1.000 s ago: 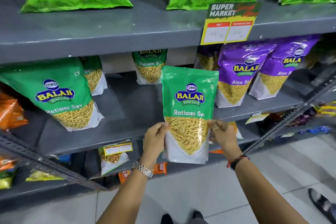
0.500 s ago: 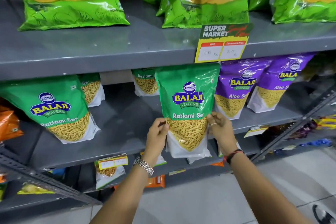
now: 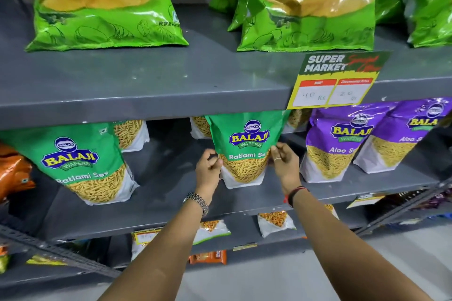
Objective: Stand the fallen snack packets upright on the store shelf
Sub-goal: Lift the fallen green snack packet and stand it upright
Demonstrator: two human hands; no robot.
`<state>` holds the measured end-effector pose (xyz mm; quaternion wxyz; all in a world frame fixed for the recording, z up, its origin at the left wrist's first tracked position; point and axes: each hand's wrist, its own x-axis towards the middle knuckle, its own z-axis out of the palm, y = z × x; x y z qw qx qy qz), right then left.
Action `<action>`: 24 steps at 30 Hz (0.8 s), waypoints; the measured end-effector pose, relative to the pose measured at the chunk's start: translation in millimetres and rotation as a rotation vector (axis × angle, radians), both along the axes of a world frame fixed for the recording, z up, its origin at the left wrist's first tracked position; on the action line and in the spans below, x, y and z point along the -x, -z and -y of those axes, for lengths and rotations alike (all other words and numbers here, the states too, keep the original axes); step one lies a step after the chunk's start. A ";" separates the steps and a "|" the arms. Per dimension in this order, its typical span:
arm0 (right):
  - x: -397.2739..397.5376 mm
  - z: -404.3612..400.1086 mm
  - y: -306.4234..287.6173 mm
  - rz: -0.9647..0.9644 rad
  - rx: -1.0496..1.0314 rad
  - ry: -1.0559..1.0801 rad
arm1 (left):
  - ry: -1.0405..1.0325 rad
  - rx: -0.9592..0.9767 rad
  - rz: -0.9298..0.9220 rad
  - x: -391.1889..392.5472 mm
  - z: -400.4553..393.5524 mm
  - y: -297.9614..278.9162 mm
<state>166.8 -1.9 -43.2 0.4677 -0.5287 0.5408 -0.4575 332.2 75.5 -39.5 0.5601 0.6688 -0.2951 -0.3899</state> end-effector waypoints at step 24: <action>-24.2 -30.5 21.2 -0.066 -0.272 -0.135 | -0.126 -0.142 -0.007 -47.2 -20.5 28.0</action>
